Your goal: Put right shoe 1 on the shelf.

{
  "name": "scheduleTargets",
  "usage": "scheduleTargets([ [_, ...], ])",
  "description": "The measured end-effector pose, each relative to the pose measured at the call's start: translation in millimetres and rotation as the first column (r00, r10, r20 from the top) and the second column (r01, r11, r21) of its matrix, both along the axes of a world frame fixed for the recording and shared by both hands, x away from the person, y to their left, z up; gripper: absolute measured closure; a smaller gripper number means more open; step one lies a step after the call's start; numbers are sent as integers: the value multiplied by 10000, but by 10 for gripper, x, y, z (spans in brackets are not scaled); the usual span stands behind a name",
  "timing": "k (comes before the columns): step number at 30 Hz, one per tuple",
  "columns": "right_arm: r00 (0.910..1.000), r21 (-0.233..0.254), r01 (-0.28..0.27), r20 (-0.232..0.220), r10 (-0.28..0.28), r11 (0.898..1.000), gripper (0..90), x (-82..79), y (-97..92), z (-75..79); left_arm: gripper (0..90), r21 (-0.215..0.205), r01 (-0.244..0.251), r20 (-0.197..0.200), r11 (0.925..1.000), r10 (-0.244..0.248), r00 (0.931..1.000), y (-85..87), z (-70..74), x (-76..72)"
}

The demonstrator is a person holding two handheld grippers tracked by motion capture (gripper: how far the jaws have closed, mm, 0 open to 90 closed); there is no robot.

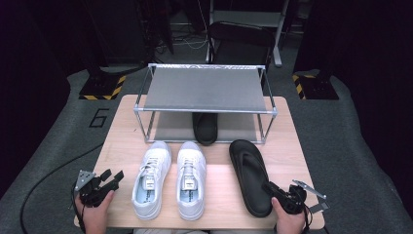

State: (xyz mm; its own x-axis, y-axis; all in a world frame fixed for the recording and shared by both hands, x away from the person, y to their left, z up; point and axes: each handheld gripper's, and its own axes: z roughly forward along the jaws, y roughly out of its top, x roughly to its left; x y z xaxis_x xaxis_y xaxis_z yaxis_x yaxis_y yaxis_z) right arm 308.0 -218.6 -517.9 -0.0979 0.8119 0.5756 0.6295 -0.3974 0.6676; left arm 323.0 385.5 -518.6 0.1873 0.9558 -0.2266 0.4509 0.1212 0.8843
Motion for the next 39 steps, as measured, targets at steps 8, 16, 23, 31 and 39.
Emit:
scheduleTargets([
  [8, 9992, -101, 388, -24, -389, 9992, 639, 86, 103, -1, 421, -7, 29, -27, 10000, -29, 10000, 3, 6, -4],
  [16, 9978, 10, 543, 379, -543, 9985, 639, 263, 226, 60, 422, -102, -30, 98, 9999, 31, 9999, -11, -3, 5],
  [23, 9948, 252, 929, 399, -938, 9954, 639, 488, 307, 21, 422, -74, 52, -5, 10000, -52, 10000, -10, 4, 4],
  [31, 9898, -246, 1341, 517, -1327, 9907, 640, 751, 370, 14, 422, -94, 124, -6, 9999, -125, 9999, -4, 7, 3],
  [39, 9859, -643, 1598, 597, -1561, 9851, 642, 1102, 482, 51, 421, -24, 113, 51, 9999, -113, 9999, -3, 4, 14],
])
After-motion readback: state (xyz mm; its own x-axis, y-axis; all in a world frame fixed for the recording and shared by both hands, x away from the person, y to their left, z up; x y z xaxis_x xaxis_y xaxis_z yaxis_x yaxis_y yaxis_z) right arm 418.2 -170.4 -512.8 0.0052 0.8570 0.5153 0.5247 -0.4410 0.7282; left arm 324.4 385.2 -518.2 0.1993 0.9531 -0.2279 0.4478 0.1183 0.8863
